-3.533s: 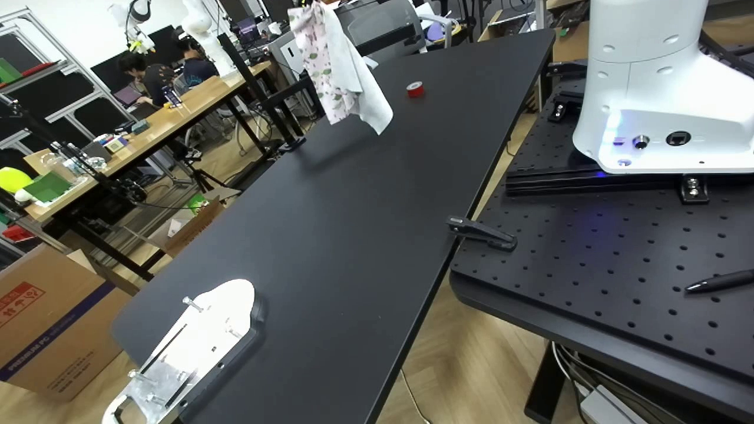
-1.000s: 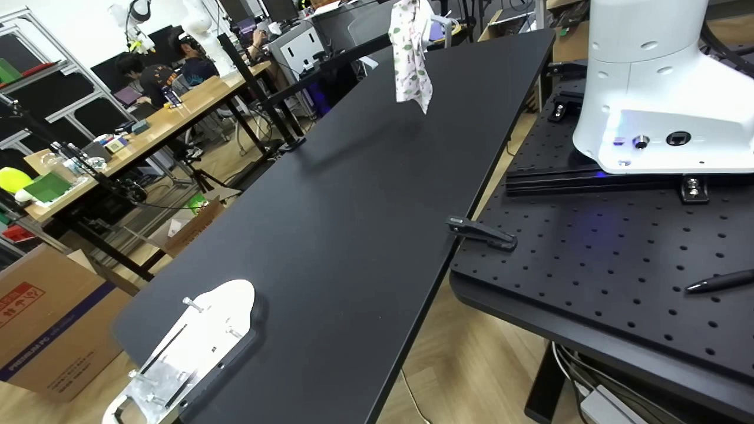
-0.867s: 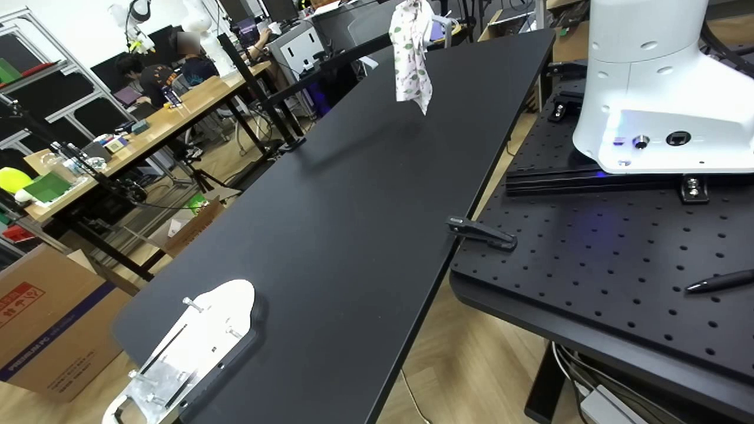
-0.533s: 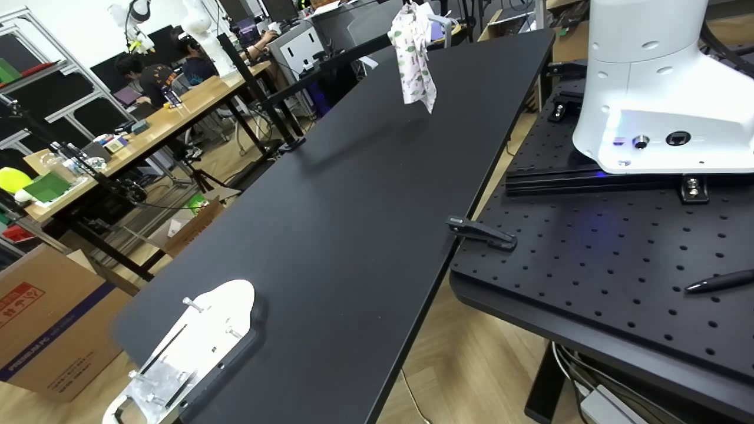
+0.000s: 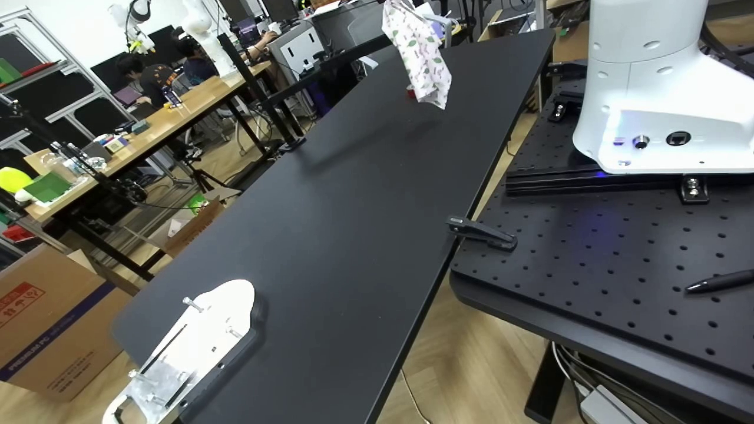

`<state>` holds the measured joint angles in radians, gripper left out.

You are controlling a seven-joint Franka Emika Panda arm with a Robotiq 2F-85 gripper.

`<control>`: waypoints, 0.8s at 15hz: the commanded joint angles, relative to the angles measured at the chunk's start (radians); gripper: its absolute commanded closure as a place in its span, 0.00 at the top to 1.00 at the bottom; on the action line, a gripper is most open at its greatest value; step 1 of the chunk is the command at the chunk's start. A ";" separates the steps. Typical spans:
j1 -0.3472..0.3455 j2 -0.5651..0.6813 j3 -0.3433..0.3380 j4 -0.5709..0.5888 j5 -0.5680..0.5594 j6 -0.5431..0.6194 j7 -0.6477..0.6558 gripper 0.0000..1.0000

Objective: Hang the white cloth on the stand

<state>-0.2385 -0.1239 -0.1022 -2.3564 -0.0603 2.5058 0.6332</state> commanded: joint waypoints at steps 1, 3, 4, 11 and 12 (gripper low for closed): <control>-0.004 0.070 -0.022 0.061 -0.003 0.014 0.046 0.01; 0.001 0.110 -0.033 0.083 -0.005 0.022 0.048 0.01; 0.005 0.131 -0.038 0.096 -0.002 0.024 0.048 0.01; 0.040 0.237 -0.055 0.174 0.058 0.001 -0.007 0.33; 0.047 0.242 -0.055 0.180 0.059 -0.001 -0.006 0.41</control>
<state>-0.2210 0.0880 -0.1418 -2.2285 -0.0264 2.5371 0.6361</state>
